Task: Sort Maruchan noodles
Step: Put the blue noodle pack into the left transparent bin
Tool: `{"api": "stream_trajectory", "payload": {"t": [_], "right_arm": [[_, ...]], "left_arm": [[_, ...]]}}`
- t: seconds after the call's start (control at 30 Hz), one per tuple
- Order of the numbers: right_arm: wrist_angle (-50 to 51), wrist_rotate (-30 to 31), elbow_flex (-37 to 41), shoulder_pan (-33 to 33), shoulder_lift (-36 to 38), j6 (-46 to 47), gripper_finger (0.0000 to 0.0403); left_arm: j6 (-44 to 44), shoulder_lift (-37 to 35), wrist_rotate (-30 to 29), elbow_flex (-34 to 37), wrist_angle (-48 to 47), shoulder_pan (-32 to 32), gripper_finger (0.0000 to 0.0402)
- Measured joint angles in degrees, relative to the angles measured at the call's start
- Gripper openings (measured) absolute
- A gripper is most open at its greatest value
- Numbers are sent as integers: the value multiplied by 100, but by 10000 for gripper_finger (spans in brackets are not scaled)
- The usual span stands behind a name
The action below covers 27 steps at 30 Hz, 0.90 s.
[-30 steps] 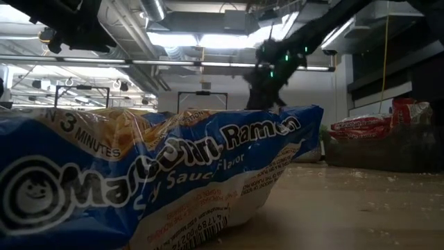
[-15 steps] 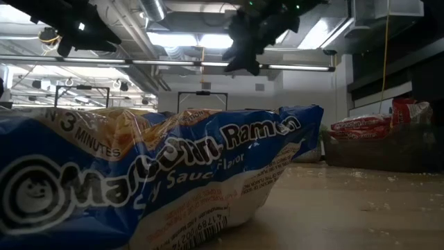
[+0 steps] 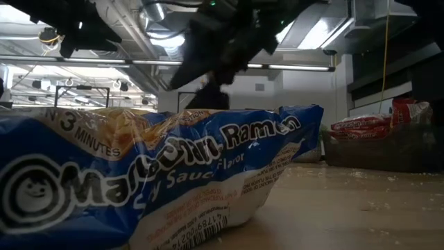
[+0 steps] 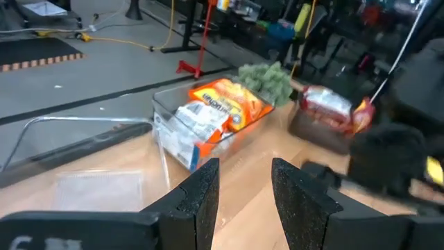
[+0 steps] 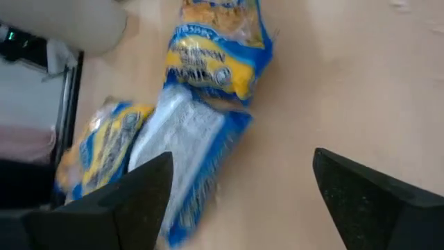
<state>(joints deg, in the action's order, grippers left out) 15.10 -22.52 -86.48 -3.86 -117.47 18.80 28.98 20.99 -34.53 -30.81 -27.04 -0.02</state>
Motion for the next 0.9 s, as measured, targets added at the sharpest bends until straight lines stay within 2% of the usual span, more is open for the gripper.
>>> {"api": "stream_trajectory", "payload": {"t": [0.23,0.43,0.6,0.77,0.9], "right_arm": [[-1319,252,-1,448,-866,1490,332],[-1502,611,0,633,-1131,1898,333],[-1932,607,-22,854,-1328,2111,323],[-1889,770,-33,947,-1375,2210,275],[-1913,761,-33,952,-1371,2307,200]], "left_arm": [[-99,1,3,0,-586,1,127],[-62,0,245,0,-688,0,127],[-52,0,410,0,-687,1,127],[40,0,408,0,-685,0,127],[45,0,408,0,-692,0,127]]}}
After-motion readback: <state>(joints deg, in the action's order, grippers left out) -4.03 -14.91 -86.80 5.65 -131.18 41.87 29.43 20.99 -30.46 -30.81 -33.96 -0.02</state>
